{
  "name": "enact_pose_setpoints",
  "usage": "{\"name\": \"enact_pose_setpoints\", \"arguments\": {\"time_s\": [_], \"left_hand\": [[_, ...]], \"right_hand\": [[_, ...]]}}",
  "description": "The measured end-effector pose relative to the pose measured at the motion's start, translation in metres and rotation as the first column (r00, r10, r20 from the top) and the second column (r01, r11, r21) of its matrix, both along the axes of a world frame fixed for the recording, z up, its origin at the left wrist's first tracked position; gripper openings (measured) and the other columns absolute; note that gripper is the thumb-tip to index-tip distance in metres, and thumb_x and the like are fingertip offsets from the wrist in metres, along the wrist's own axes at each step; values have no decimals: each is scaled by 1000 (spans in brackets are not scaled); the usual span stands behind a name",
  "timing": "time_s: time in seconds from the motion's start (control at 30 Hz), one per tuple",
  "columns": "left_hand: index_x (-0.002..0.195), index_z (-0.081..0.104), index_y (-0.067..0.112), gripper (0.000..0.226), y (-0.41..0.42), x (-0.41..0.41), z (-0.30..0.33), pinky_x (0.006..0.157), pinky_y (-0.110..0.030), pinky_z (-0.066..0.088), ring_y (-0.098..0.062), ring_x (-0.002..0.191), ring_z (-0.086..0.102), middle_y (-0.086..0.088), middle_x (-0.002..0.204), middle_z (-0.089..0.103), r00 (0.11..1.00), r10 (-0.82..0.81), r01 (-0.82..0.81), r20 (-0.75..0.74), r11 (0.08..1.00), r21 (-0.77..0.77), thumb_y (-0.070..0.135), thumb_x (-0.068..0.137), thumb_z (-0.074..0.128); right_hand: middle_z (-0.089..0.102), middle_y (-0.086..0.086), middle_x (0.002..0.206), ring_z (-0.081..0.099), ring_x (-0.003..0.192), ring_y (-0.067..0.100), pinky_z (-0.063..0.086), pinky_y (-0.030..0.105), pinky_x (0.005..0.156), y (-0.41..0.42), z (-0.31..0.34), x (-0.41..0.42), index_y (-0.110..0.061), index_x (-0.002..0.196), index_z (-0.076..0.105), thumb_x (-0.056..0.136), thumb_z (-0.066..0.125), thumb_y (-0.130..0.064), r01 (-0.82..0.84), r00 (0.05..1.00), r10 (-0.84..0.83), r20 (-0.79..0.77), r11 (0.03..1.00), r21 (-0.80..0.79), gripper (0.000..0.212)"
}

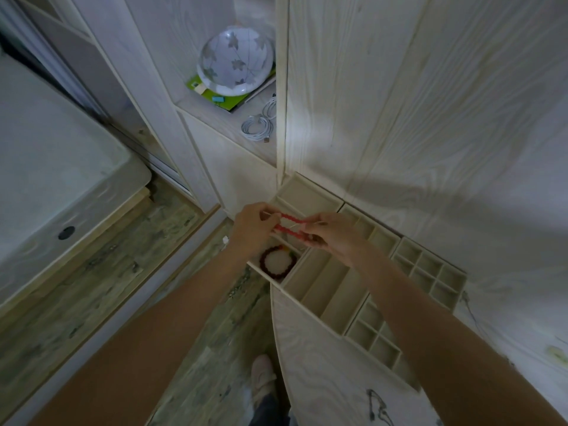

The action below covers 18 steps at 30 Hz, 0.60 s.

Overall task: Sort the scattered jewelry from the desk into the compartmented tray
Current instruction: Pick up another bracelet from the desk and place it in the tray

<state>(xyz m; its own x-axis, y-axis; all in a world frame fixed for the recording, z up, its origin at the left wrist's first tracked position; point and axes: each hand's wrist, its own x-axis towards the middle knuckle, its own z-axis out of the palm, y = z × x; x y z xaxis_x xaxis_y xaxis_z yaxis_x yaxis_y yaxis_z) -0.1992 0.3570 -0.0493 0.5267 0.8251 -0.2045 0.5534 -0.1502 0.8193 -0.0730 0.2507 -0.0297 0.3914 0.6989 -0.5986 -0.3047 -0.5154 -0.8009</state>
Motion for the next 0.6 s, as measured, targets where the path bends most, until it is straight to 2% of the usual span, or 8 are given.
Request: {"name": "enact_pose_setpoints", "arguments": {"time_s": [0.1,0.13,0.23,0.3,0.4,0.47,0.53,0.6], "left_hand": [[92,71,7,12,7,-1,-3,76,-28,53,-17,76,66,-6,84,70,999,37,-35,-39,998,54,14,88,62],[95,71,6,14,9,-1,-3,78,-26,51,-19,80,66,-8,88,71,997,49,-46,-56,997,66,14,88,62],[98,70,6,14,18,-1,-8,63,-6,43,-12,74,61,-6,89,69,994,69,-62,-82,994,88,13,88,62],[97,68,5,12,23,1,-12,54,0,40,-5,64,55,-3,82,64,994,45,-35,-99,995,96,12,88,64],[97,63,1,13,26,6,-19,58,-10,46,-12,64,57,-8,82,63,990,-35,48,-136,994,95,11,87,64],[97,61,0,13,28,10,-21,66,-29,52,-22,71,60,-13,85,64,978,-112,127,-176,989,80,11,90,61],[97,60,-1,13,29,14,-21,62,-29,45,-22,75,58,-12,85,61,936,-212,248,-283,964,97,11,93,54],[100,59,0,16,31,14,-18,62,-25,39,-21,77,56,-13,88,61,885,-277,345,-375,930,128,11,95,49]], "right_hand": [[65,15,89,66,76,17,58,19,67,10,-5,3,7,105,61,83,59,13,32,999,-32,10,999,40,22],[65,17,91,66,78,17,58,19,68,13,-9,4,8,103,61,83,58,15,65,998,-65,14,997,52,22],[65,20,91,67,76,18,58,20,66,26,-21,7,2,84,64,82,60,15,146,986,-151,71,987,69,14],[67,17,89,67,74,17,58,24,70,34,-34,8,-1,82,67,83,62,10,98,955,-110,275,994,56,12],[68,10,95,62,84,16,52,27,83,45,-43,5,-4,90,71,85,62,1,-95,767,75,637,996,-4,11],[66,9,99,61,88,19,48,23,82,53,-43,3,-5,94,70,89,57,-4,-211,646,210,734,973,-93,14],[63,9,101,59,92,21,43,22,77,61,-40,2,-7,101,69,93,51,-8,-307,518,339,786,931,-199,19],[62,9,103,59,95,22,45,27,79,66,-39,1,-9,105,67,95,48,-14,-379,410,422,809,885,-269,22]]}}
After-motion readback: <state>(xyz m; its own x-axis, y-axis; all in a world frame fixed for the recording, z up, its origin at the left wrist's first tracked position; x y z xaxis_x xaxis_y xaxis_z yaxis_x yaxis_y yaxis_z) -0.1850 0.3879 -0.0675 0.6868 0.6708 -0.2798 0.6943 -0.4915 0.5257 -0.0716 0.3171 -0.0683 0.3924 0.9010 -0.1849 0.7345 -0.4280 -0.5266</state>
